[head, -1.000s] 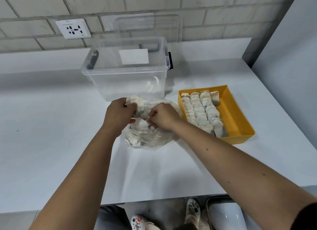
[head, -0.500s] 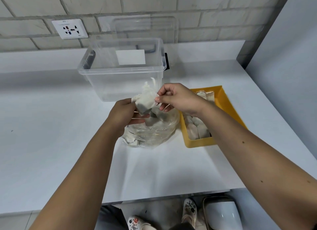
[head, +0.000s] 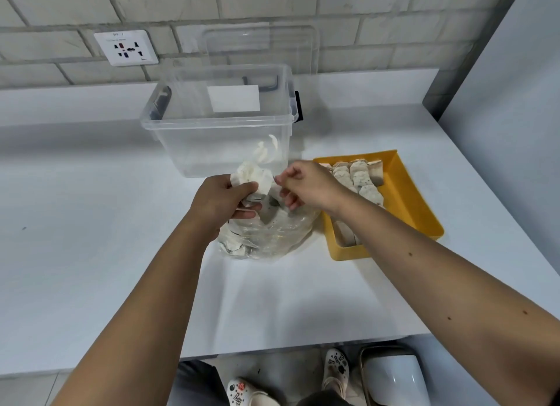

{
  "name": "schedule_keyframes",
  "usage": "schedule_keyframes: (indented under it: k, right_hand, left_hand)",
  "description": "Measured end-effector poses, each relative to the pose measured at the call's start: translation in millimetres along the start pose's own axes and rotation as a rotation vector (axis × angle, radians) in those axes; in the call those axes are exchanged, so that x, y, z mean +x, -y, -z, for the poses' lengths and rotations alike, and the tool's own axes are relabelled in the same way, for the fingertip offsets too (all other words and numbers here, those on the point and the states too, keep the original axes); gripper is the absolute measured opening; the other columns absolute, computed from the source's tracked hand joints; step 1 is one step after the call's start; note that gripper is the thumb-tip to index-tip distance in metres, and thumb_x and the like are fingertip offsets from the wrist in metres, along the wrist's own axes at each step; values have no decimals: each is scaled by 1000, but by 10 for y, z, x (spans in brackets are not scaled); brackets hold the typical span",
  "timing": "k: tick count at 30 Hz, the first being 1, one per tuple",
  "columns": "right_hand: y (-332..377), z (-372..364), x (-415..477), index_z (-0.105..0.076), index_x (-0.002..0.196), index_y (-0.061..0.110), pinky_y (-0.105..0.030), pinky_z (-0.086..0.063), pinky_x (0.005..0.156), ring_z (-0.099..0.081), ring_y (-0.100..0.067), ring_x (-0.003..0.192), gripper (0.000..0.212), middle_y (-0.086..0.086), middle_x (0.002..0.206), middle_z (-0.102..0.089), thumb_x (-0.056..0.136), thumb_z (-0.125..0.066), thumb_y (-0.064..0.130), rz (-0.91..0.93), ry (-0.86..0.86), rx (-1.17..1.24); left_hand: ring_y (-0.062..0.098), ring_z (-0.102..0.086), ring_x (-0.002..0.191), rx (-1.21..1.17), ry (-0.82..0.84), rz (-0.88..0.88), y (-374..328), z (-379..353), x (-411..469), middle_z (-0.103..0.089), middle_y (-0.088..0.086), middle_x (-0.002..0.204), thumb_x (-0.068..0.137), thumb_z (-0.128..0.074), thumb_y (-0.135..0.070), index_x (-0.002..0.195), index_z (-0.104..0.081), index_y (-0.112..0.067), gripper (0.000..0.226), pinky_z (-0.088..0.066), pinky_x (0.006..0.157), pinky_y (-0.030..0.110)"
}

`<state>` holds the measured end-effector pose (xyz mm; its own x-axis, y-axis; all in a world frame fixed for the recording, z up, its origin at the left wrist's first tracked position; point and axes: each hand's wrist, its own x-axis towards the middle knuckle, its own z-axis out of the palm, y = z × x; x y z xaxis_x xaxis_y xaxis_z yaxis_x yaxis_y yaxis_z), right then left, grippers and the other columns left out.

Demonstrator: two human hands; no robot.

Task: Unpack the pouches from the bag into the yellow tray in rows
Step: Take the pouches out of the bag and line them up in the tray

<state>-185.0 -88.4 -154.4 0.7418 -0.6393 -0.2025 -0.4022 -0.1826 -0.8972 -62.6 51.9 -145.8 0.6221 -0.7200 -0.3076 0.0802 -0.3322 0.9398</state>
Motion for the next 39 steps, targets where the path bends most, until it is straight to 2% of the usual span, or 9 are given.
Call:
schedule_keyframes:
  k: [3, 5, 8, 13, 18, 25, 31, 34, 39]
  right_hand:
    - [-156, -77, -9, -76, 92, 10, -30, -53, 73, -68, -20, 82, 13, -5, 88, -74, 88, -66, 18, 45, 164, -461]
    - [-160, -142, -42, -78, 95, 16, -23, -44, 74, -61, -12, 88, 13, 3, 93, -72, 85, -70, 21, 78, 235, -587]
    - [-104, -256, -30, -76, 99, 18, -23, -42, 77, -58, -11, 92, 17, 3, 101, -71, 84, -72, 24, 98, 205, -563]
    - [-105, -502, 53, -74, 88, 17, -31, -49, 78, -64, -19, 85, 20, 5, 80, -69, 91, -56, 25, 8, 155, -511]
    - [-202, -678, 37, -70, 95, 17, -34, -51, 75, -65, -24, 88, 19, -3, 92, -71, 90, -54, 26, -16, 27, -499]
    - [-118, -269, -142, -65, 70, 19, -31, -50, 73, -63, -16, 72, 14, 7, 66, -64, 79, -75, 22, 53, -157, -258]
    - [-34, 144, -426, -58, 86, 7, -36, -59, 69, -67, -21, 65, 10, -9, 69, -66, 88, -66, 3, -54, -127, 396]
    - [-6, 236, -488, -59, 94, 8, -27, -56, 61, -64, -17, 62, 10, -7, 72, -65, 89, -65, 3, -34, -120, 466]
    - [55, 336, -521, -61, 93, 5, -24, -58, 63, -67, -16, 65, 9, -9, 74, -67, 90, -63, -3, 89, -175, 447]
  left_hand:
    - [21, -75, 73, 16, -28, -16, 16, 7, 20, -76, 15, 90, 94, -65, -13, 103, -70, -3, 14, -62, 65, 28]
    - [22, -75, 74, 27, -34, -16, 26, -2, 24, -76, 13, 89, 94, -65, -13, 106, -70, -3, 16, -63, 67, 30]
    - [23, -76, 75, 23, -44, -14, 40, -4, 27, -75, 13, 92, 93, -65, -13, 110, -69, -3, 20, -63, 67, 31]
    - [25, -76, 79, 9, -52, 0, 72, 3, 18, -75, 15, 99, 93, -66, -14, 111, -69, -3, 21, -63, 69, 33]
    - [24, -75, 76, -1, -55, 0, 76, -1, -26, -75, 14, 94, 92, -66, -13, 106, -69, -5, 16, -63, 70, 34]
    - [28, -76, 81, -34, -110, -36, -2, 149, -24, -75, 15, 96, 94, -63, -14, 97, -68, -14, 6, -62, 78, 41]
    - [28, -76, 76, -62, -77, -31, -68, 50, -32, -75, 18, 94, 96, -61, -13, 104, -67, -5, 13, -63, 71, 38]
    - [29, -76, 77, -48, 12, -19, -76, -130, -95, -74, 20, 96, 96, -61, -13, 106, -66, -1, 16, -63, 65, 35]
    - [33, -75, 78, -101, 130, 84, -43, -335, -145, -74, 23, 97, 96, -57, -8, 98, -65, 0, 11, -61, 76, 44]
